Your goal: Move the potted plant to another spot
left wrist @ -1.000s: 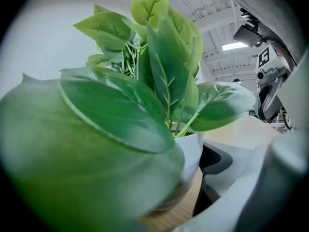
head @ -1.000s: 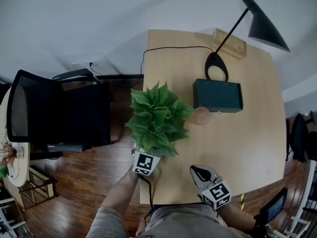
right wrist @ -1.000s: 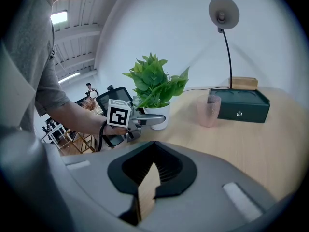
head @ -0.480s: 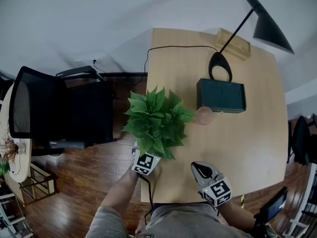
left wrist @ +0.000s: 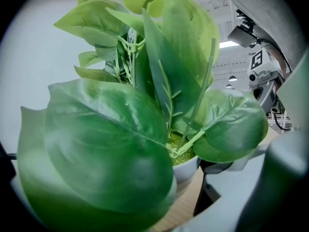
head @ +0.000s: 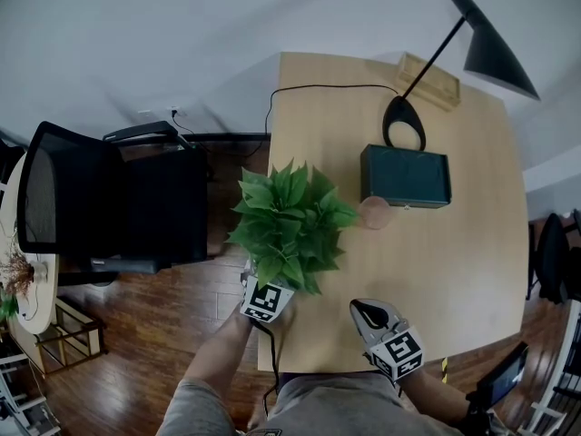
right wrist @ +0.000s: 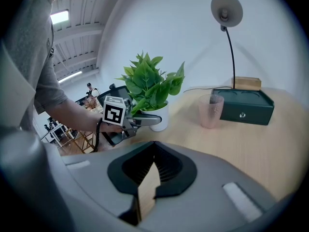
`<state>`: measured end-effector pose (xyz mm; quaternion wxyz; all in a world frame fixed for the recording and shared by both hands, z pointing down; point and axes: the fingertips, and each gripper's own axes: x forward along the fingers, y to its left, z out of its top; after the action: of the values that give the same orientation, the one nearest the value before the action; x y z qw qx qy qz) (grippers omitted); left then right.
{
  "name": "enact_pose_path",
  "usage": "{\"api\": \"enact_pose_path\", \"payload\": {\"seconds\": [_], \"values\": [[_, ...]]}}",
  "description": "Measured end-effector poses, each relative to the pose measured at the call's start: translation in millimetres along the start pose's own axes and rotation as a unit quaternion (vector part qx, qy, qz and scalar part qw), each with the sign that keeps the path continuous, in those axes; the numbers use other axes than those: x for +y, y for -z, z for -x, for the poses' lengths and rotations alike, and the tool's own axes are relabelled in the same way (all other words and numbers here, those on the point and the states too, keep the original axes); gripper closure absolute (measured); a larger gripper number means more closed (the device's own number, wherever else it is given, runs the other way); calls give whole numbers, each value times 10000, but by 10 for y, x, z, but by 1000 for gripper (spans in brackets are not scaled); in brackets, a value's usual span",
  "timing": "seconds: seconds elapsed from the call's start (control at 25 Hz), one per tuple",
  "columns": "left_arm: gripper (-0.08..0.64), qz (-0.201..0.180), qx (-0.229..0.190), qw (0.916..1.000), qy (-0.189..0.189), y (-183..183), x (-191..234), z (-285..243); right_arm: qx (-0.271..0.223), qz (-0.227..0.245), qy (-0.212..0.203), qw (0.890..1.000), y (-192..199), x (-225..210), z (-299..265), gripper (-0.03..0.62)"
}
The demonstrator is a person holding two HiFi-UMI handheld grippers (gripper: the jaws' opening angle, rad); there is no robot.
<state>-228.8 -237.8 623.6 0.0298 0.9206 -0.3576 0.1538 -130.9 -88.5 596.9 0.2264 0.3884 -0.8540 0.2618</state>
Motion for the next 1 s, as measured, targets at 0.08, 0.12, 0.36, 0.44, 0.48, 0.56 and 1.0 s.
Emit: {"api": "enact_pose_path", "payload": {"seconds": [0.08,0.12,0.36,0.44,0.48,0.56,1.0], "values": [[35,25,-16,10000,-36,-1,0,27,5,-2,10,10000,23,10,15,586],[37,24,-30,10000,-53,-6,1,47,8,4,18,10000,36,22,22,586],[38,25,-158,9997,-166,-81,6,110,-1,45,19,10000,67,54,51,586],[39,18,-185,9997,-186,-103,13,109,-30,52,5,10000,63,53,44,586],[39,7,-201,9996,-194,-118,18,117,-48,64,3,10000,54,60,40,586],[38,-19,-257,9994,-212,-162,21,146,-91,104,7,9999,27,76,45,586],[38,-199,-967,9950,-132,-973,58,582,-907,419,438,9940,-501,431,312,586]]}}
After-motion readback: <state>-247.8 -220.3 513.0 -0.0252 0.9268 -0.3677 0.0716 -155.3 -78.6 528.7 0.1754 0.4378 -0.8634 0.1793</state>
